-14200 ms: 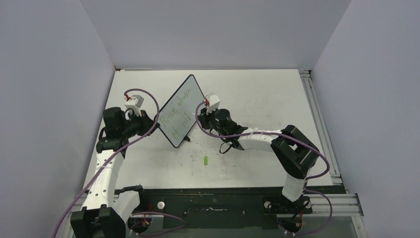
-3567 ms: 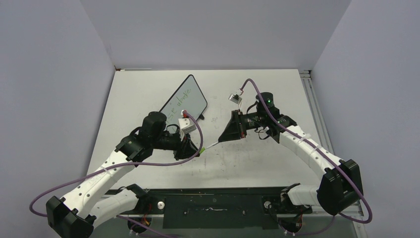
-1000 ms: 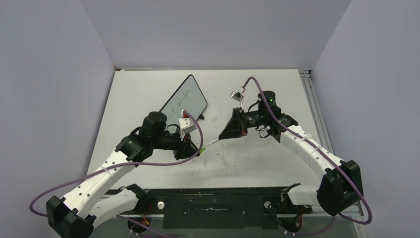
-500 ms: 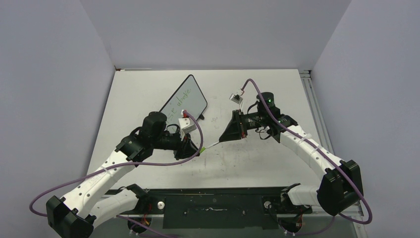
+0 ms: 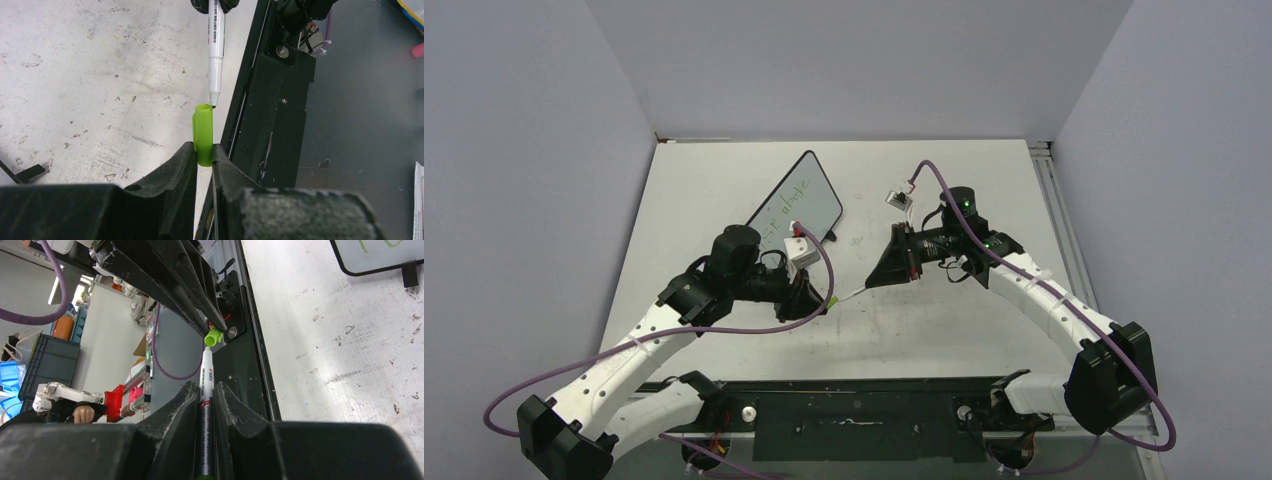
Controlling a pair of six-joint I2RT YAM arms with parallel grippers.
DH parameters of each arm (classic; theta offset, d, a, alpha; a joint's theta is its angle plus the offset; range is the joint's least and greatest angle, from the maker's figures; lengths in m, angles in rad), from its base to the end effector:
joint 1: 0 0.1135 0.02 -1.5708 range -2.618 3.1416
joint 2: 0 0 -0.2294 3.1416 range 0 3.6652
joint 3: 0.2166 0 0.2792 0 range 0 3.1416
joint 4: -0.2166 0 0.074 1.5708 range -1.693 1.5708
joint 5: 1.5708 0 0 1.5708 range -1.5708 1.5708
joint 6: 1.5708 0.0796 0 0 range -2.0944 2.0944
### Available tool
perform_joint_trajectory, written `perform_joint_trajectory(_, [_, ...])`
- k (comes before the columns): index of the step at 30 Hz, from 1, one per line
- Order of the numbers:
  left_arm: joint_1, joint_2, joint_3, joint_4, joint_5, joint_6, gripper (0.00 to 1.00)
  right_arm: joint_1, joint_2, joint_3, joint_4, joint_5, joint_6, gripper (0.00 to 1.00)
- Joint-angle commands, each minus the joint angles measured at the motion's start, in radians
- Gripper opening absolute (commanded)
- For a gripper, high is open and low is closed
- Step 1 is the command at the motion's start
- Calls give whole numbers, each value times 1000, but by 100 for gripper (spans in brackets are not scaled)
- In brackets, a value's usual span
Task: Write a sentence on the whiteboard
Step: Insert the whiteboard marker without the cap into the pen cap.
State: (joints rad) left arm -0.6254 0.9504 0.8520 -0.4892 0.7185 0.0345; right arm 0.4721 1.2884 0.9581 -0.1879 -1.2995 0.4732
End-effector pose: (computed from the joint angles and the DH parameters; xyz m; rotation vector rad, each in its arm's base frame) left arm 0.1926 -0.2037 0.2588 1.1087 1.8992 -1.1107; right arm 0.2468 0.2121 0.2549 -0.8880 2.0147 1.8953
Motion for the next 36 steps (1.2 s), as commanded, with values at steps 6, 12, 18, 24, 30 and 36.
perform_joint_trajectory(6, [55, -32, -4, 89, -3, -99, 0, 3, -17, 31, 55, 8, -5, 5])
perform_joint_trajectory(12, [160, -24, -111, 430, 316, -382, 0, -5, -59, 33, 47, 43, -3, 5])
perform_joint_trajectory(18, [164, -9, -109, 377, 422, -331, 0, -40, -108, 33, 61, 63, 34, 5])
perform_joint_trajectory(24, [164, 25, -140, 500, 459, -450, 0, -56, -154, 28, 55, 75, 62, 5])
perform_joint_trajectory(30, [155, 22, -118, 334, 443, -299, 0, -43, -142, 17, 21, 13, 35, 5])
perform_joint_trajectory(36, [148, 14, -101, 269, 458, -238, 0, -15, -147, 29, -49, -29, -22, 5])
